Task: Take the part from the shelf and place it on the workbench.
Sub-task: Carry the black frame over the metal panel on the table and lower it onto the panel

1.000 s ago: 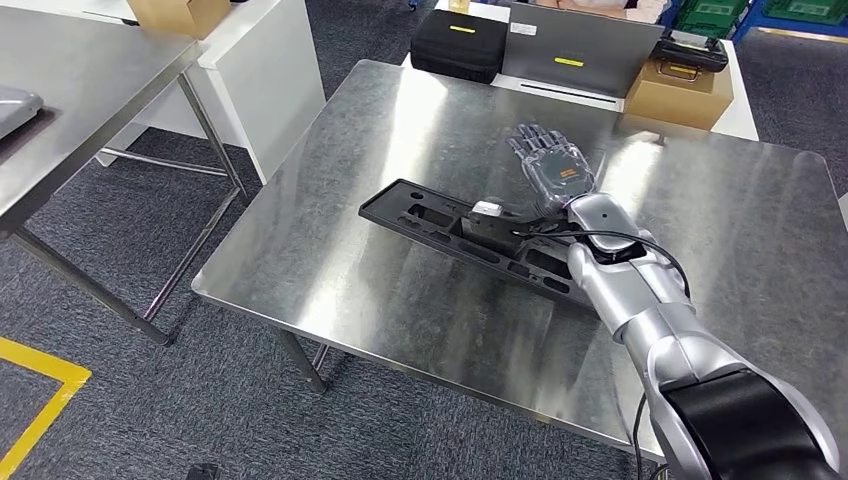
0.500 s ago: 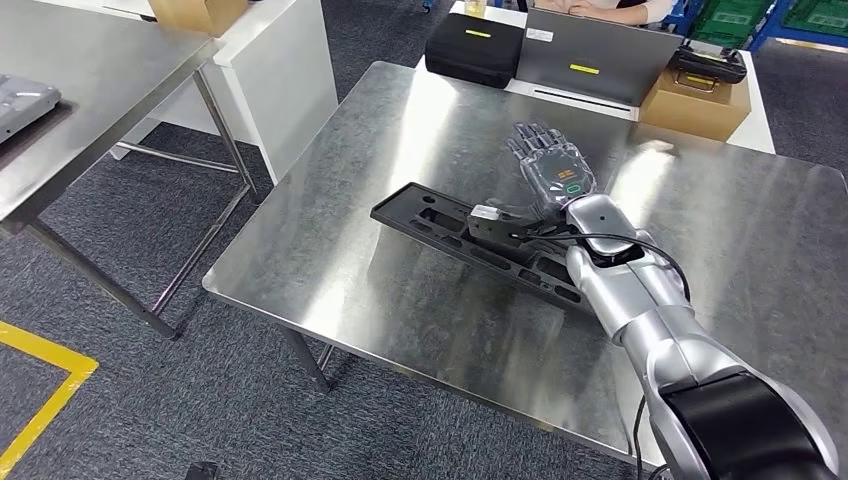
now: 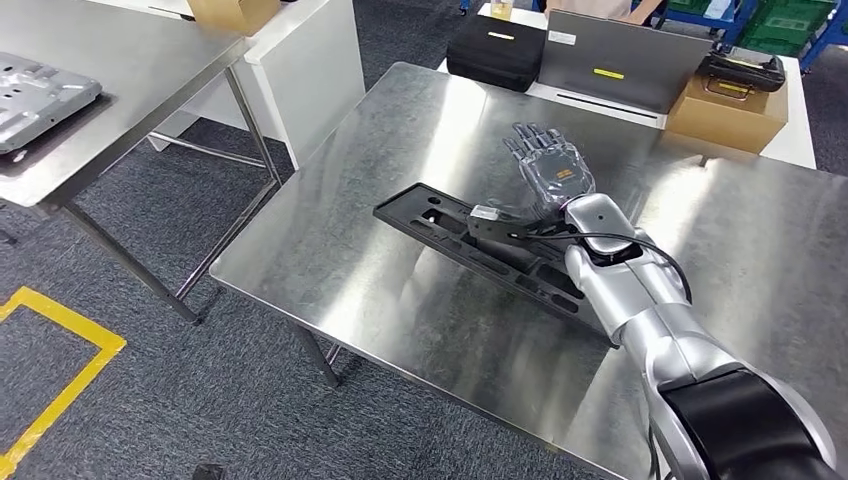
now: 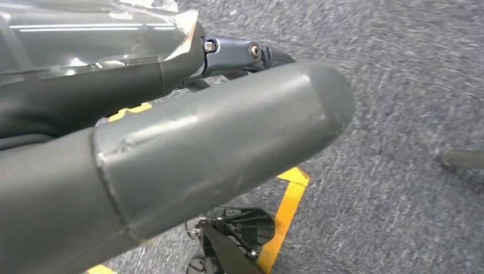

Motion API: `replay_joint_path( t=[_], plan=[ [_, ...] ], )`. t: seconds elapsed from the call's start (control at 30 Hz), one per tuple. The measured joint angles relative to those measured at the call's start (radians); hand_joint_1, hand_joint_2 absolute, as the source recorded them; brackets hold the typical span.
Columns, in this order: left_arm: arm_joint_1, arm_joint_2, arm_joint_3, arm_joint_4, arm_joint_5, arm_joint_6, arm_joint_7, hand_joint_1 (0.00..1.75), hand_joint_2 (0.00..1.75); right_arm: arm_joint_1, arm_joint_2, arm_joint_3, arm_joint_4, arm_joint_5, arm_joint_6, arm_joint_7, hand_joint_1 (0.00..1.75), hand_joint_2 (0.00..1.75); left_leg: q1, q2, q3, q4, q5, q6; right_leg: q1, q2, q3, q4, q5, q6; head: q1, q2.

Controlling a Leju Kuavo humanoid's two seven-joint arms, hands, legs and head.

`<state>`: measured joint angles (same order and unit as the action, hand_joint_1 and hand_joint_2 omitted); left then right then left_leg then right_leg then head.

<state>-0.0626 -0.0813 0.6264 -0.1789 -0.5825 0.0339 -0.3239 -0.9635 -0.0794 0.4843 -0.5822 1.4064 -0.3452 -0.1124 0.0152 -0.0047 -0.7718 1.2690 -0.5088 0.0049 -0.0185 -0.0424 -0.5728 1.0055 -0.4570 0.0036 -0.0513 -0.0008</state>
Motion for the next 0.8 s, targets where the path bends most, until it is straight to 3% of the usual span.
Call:
replay_joint_path(
  t=[0.1, 0.17, 0.23, 0.3, 0.37, 0.43, 0.47, 0.5, 0.57, 0.6, 0.67, 0.73, 0.8],
  plan=[
    [-0.003, 0.001, 0.000, 0.000, -0.001, 0.000, 0.002, 0.00, 0.00, -0.003, 0.000, 0.000, -0.004, 0.000, 0.000, 0.000, 0.00, 0.00, -0.012, 0.044, 0.103, -0.199, 0.082, 0.021, 0.010, -0.024, 0.007, -0.001, -0.007, 0.001, 0.001, 0.000],
    [-0.005, 0.002, 0.000, 0.000, -0.002, 0.000, 0.003, 0.00, 0.00, -0.005, -0.001, 0.000, -0.006, 0.000, 0.000, 0.000, 0.00, 0.00, -0.022, 0.060, 0.128, -0.250, 0.089, 0.031, 0.017, -0.038, 0.009, -0.002, -0.012, 0.009, 0.002, 0.000],
    [-0.005, 0.001, 0.000, 0.000, -0.002, 0.000, 0.003, 0.00, 0.00, -0.006, 0.000, 0.001, -0.007, 0.000, 0.000, 0.000, 0.00, 0.00, -0.022, 0.038, 0.129, -0.255, 0.093, 0.038, 0.020, -0.052, 0.012, -0.005, -0.016, 0.016, 0.002, 0.000],
    [-0.005, 0.000, 0.000, 0.000, -0.002, 0.000, 0.004, 0.00, 0.00, -0.008, 0.000, 0.001, -0.008, 0.001, 0.000, 0.000, 0.00, 0.00, -0.017, 0.020, 0.137, -0.267, 0.100, 0.049, 0.021, -0.030, 0.002, 0.023, -0.035, 0.020, 0.004, 0.000],
    [-0.008, -0.002, 0.001, 0.000, -0.002, 0.000, 0.004, 0.00, 0.00, -0.007, -0.004, 0.001, -0.009, 0.000, 0.000, 0.000, 0.00, 0.00, -0.013, 0.000, 0.142, -0.274, 0.104, 0.056, 0.017, 0.014, -0.049, 0.131, -0.084, 0.014, 0.007, 0.000],
    [-0.010, -0.002, 0.001, 0.000, -0.002, 0.000, 0.004, 0.00, 0.00, 0.001, -0.010, 0.001, -0.008, 0.000, 0.000, 0.000, 0.00, 0.00, -0.013, -0.024, 0.141, -0.274, 0.105, 0.059, 0.013, 0.034, -0.118, 0.264, -0.129, 0.011, 0.010, 0.000],
    [-0.009, -0.003, 0.001, 0.000, -0.002, 0.000, 0.004, 0.00, 0.00, 0.006, -0.012, 0.002, -0.008, 0.000, 0.000, 0.000, 0.00, 0.00, -0.013, -0.038, 0.142, -0.273, 0.104, 0.059, 0.012, 0.036, -0.137, 0.293, -0.132, 0.016, 0.010, 0.000],
    [-0.008, -0.003, 0.001, 0.000, -0.002, 0.000, 0.004, 0.00, 0.00, 0.008, -0.013, 0.002, -0.007, 0.000, 0.000, 0.000, 0.00, 0.00, -0.013, -0.051, 0.142, -0.273, 0.104, 0.058, 0.011, 0.038, -0.138, 0.281, -0.120, 0.024, 0.011, 0.000],
    [-0.008, -0.004, 0.001, 0.000, -0.002, 0.000, 0.004, 0.00, 0.00, 0.007, -0.014, 0.002, -0.007, 0.000, 0.000, 0.000, 0.00, 0.00, -0.012, -0.077, 0.142, -0.269, 0.103, 0.056, 0.006, 0.056, -0.084, 0.150, -0.057, 0.043, 0.012, 0.000],
    [-0.008, -0.004, 0.001, 0.000, -0.002, 0.000, 0.004, 0.00, 0.00, 0.005, -0.014, 0.002, -0.008, 0.000, 0.000, 0.000, 0.00, 0.00, -0.014, -0.089, 0.141, -0.265, 0.101, 0.052, 0.004, 0.070, -0.052, 0.080, -0.028, 0.047, 0.011, 0.000],
    [-0.007, -0.004, 0.001, 0.000, -0.002, 0.000, 0.005, 0.00, 0.00, 0.004, -0.014, 0.002, -0.008, 0.000, 0.000, 0.000, 0.00, 0.00, -0.016, -0.107, 0.136, -0.259, 0.098, 0.042, 0.003, 0.085, -0.017, 0.006, 0.001, 0.043, 0.011, 0.000],
    [-0.005, -0.003, 0.002, 0.000, -0.002, 0.000, 0.005, 0.00, 0.00, 0.004, -0.012, 0.002, -0.008, 0.001, 0.000, 0.000, 0.00, 0.00, -0.014, -0.121, 0.131, -0.260, 0.099, 0.032, 0.004, 0.070, -0.014, 0.002, 0.003, 0.029, 0.011, 0.000],
    [-0.002, -0.003, 0.002, 0.000, -0.002, 0.000, 0.005, 0.00, 0.00, 0.001, -0.008, 0.003, -0.009, 0.001, 0.000, 0.000, 0.00, 0.00, -0.014, -0.098, 0.121, -0.241, 0.087, 0.021, -0.001, 0.054, -0.008, -0.003, 0.006, 0.014, 0.008, 0.000]
  ],
)
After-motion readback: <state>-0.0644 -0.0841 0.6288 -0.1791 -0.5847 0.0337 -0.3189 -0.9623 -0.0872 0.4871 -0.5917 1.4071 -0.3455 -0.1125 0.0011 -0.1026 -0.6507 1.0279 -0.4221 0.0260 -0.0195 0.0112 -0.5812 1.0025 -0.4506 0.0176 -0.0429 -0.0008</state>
